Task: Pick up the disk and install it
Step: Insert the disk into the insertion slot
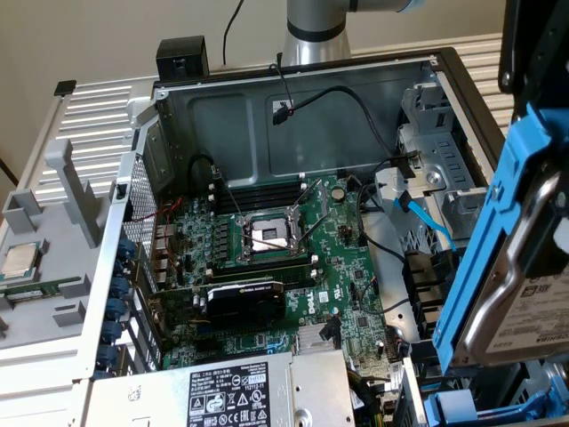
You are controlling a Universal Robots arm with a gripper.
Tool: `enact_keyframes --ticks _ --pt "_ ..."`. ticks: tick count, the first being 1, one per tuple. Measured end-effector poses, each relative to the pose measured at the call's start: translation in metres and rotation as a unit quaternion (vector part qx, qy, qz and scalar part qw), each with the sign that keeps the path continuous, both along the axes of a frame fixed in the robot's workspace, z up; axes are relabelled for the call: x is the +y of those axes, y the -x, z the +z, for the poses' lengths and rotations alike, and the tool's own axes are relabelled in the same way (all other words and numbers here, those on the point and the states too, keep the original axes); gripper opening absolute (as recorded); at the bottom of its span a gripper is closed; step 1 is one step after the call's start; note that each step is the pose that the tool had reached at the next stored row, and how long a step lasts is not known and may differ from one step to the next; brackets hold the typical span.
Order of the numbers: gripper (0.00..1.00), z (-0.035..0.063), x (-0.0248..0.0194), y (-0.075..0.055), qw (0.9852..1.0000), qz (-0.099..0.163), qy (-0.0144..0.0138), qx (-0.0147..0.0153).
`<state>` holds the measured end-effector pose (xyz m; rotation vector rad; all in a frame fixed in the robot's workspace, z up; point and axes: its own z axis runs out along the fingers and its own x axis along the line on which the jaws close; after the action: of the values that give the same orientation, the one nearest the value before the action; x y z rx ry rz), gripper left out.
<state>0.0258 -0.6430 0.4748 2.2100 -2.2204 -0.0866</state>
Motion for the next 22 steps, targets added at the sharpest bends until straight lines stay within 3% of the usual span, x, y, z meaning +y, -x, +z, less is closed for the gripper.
enact_keyframes --ticks 22 --pt "0.37 -0.0187 0.0009 0.000 1.0000 0.000 0.0006 -0.0032"
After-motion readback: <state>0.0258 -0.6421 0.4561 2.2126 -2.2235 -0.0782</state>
